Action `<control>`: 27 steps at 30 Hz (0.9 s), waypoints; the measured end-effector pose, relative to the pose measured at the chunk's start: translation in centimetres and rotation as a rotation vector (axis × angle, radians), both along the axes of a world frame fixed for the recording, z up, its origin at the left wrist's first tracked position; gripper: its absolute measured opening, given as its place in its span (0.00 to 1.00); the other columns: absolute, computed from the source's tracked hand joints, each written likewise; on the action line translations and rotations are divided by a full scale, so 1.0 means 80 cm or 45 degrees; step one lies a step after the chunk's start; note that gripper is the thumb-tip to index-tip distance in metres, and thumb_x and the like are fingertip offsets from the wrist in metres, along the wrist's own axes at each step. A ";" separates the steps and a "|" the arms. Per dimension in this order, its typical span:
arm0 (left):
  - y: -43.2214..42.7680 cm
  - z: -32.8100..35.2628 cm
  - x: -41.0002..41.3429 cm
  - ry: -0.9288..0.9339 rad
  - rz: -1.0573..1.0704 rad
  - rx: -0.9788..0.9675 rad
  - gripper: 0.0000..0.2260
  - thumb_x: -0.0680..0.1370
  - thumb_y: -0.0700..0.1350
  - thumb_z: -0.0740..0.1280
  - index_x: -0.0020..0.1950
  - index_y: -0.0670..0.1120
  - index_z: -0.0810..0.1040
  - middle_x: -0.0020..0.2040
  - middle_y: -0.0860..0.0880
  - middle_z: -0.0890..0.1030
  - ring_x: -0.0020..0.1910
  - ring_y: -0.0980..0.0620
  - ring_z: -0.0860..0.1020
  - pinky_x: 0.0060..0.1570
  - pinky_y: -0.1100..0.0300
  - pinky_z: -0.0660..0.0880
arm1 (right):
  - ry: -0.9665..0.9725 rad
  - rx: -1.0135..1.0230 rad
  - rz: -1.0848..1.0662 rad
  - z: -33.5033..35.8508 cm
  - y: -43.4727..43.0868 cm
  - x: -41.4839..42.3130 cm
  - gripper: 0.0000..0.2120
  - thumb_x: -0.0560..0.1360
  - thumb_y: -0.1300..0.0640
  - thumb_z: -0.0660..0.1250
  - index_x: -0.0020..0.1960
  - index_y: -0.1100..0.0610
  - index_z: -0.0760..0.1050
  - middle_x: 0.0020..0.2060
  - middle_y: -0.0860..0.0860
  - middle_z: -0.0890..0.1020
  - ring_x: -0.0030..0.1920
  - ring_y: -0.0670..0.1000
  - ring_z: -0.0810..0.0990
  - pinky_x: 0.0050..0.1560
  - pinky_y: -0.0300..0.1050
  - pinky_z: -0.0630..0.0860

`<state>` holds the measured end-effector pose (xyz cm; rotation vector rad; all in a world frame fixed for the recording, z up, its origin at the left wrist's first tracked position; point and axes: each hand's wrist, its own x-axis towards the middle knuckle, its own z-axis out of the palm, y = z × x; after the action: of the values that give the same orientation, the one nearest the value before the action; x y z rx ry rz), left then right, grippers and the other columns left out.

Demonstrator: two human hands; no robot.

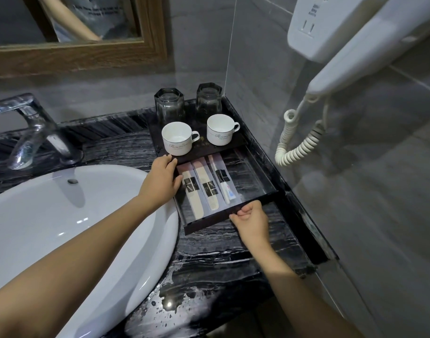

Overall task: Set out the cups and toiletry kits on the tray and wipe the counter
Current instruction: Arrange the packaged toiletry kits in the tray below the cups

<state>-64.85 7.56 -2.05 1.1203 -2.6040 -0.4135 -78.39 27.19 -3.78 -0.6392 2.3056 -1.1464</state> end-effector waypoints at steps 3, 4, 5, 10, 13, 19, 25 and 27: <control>0.000 0.001 0.000 0.009 0.019 -0.006 0.24 0.77 0.47 0.63 0.68 0.35 0.67 0.68 0.36 0.69 0.69 0.40 0.64 0.67 0.49 0.65 | -0.011 -0.053 -0.057 -0.002 -0.014 0.003 0.10 0.72 0.64 0.70 0.45 0.59 0.69 0.37 0.48 0.75 0.37 0.45 0.75 0.36 0.28 0.69; -0.001 0.002 0.000 0.016 0.026 0.000 0.23 0.78 0.47 0.63 0.68 0.35 0.67 0.68 0.37 0.70 0.69 0.40 0.64 0.67 0.49 0.65 | -0.008 -0.062 -0.081 -0.002 -0.020 0.003 0.09 0.72 0.65 0.69 0.45 0.59 0.69 0.37 0.48 0.75 0.38 0.47 0.76 0.37 0.30 0.70; -0.001 0.003 0.000 0.019 0.031 0.007 0.22 0.78 0.46 0.62 0.68 0.35 0.67 0.68 0.37 0.70 0.69 0.40 0.64 0.67 0.50 0.65 | -0.002 -0.066 -0.103 -0.001 -0.028 0.002 0.08 0.72 0.65 0.69 0.45 0.59 0.70 0.37 0.49 0.76 0.40 0.49 0.76 0.40 0.33 0.71; -0.001 0.006 -0.002 0.029 0.036 0.025 0.21 0.79 0.45 0.61 0.67 0.34 0.69 0.66 0.36 0.71 0.68 0.39 0.66 0.65 0.49 0.66 | 0.040 -0.116 -0.058 0.000 -0.072 -0.007 0.06 0.72 0.65 0.68 0.48 0.64 0.74 0.42 0.56 0.79 0.44 0.52 0.78 0.48 0.44 0.76; -0.001 0.004 -0.001 0.026 0.041 0.005 0.20 0.79 0.44 0.61 0.67 0.34 0.69 0.66 0.35 0.71 0.67 0.38 0.67 0.64 0.48 0.68 | 0.060 -0.141 -0.035 -0.003 -0.102 -0.014 0.06 0.72 0.65 0.68 0.48 0.64 0.73 0.46 0.60 0.81 0.47 0.56 0.80 0.51 0.47 0.77; 0.000 0.001 0.000 0.042 0.020 -0.033 0.19 0.77 0.43 0.64 0.64 0.33 0.71 0.63 0.33 0.73 0.64 0.35 0.70 0.62 0.47 0.70 | 0.076 -0.156 0.029 -0.011 -0.146 -0.026 0.06 0.73 0.65 0.68 0.49 0.64 0.74 0.49 0.61 0.80 0.48 0.57 0.80 0.52 0.46 0.77; 0.001 -0.001 0.000 0.023 0.015 -0.029 0.19 0.75 0.43 0.63 0.61 0.31 0.74 0.58 0.32 0.77 0.58 0.33 0.74 0.59 0.47 0.72 | 0.136 -0.128 0.154 -0.012 -0.174 -0.032 0.08 0.75 0.64 0.66 0.53 0.64 0.74 0.52 0.60 0.79 0.50 0.56 0.80 0.50 0.44 0.75; 0.000 -0.001 0.000 0.018 0.008 -0.041 0.19 0.76 0.42 0.62 0.62 0.32 0.73 0.60 0.33 0.76 0.59 0.34 0.74 0.61 0.48 0.70 | 0.154 -0.108 0.182 -0.011 -0.179 -0.035 0.09 0.75 0.64 0.65 0.54 0.64 0.74 0.53 0.60 0.79 0.50 0.56 0.79 0.52 0.45 0.75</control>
<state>-64.82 7.54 -2.13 1.1106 -2.5847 -0.3752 -81.17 12.88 -4.68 -0.9133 2.2777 -1.1713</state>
